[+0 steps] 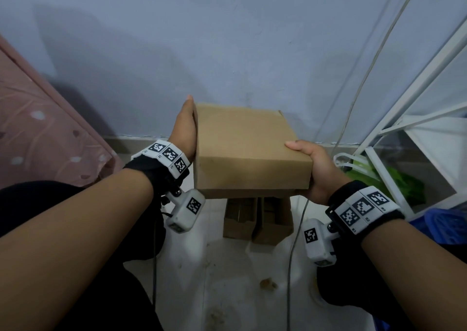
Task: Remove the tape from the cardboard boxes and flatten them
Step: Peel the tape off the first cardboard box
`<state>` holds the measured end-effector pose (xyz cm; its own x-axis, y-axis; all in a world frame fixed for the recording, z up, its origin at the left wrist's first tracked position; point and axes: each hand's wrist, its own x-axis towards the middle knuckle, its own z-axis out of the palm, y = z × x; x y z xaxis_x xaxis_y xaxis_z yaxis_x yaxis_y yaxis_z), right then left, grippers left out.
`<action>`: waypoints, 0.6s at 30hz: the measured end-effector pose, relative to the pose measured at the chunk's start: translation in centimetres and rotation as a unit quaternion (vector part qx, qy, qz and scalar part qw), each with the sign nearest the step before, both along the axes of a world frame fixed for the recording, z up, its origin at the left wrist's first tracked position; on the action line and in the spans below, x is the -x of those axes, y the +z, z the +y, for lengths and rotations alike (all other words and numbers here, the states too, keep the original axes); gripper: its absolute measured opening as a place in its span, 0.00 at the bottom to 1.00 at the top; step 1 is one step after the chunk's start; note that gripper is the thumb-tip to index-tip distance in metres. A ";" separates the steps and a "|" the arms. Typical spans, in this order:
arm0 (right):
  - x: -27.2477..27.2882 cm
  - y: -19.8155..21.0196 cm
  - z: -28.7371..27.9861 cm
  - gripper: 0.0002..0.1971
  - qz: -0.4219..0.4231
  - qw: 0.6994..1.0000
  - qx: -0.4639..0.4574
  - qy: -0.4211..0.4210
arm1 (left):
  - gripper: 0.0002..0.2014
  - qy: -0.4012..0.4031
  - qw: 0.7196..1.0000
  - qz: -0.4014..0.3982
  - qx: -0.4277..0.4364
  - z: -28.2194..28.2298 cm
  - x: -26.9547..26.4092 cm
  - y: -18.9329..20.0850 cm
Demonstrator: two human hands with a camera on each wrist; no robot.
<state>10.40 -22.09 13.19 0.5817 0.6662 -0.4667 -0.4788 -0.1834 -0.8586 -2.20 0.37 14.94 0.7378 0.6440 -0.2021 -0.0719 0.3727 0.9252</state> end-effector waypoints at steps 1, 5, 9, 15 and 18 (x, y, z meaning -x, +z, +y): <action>-0.1 0.1 -0.1 0.13 -0.003 1.000 -0.001 -0.004 | 0.41 -0.001 1.000 0.002 0.004 -0.1 0.0 -0.2; 0.1 0.5 -0.1 0.09 -0.019 0.999 -0.018 -0.035 | 0.32 0.018 1.000 0.014 0.000 -0.7 -0.1 -0.2; 0.2 0.9 0.1 0.08 -0.020 0.996 -0.046 -0.077 | 0.30 0.015 0.999 0.033 0.019 -2.1 -0.5 0.1; -0.8 1.3 -0.3 0.08 -0.038 0.992 -0.044 -0.109 | 0.47 -0.088 0.992 0.075 0.047 -1.5 -0.5 -1.2; -1.0 1.6 -0.5 0.08 -0.036 0.996 -0.027 -0.076 | 0.42 -0.073 0.995 0.067 0.024 -1.6 0.0 0.5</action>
